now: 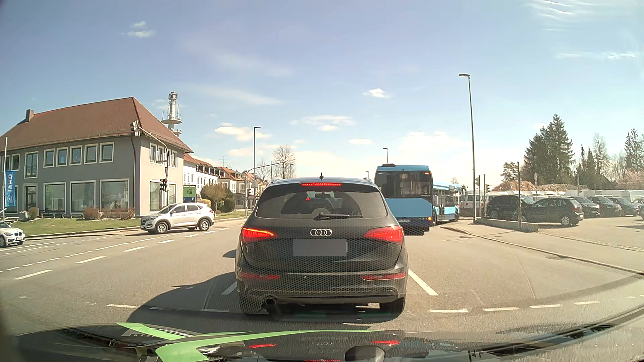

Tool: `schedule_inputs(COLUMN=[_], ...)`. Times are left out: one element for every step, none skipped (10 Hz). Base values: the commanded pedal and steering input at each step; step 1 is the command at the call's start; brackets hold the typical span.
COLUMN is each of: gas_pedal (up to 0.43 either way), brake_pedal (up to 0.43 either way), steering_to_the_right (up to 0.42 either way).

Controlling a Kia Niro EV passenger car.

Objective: Follow the waypoints while adhering to traffic rules and regulations

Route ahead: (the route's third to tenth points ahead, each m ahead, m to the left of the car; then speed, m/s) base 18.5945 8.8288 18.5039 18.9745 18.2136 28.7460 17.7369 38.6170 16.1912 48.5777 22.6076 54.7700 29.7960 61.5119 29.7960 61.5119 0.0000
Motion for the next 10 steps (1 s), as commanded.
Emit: schedule_inputs(gas_pedal=[0.0,0.0,0.0,0.0,0.0,0.0,0.0,0.0,0.0,0.0], brake_pedal=[0.311,0.317,0.311,0.311,0.317,0.311,0.311,0.311,0.317,0.311], steering_to_the_right=[-0.001,-0.001,-0.001,-0.001,-0.001,-0.001,-0.001,-0.001,-0.001,-0.001])
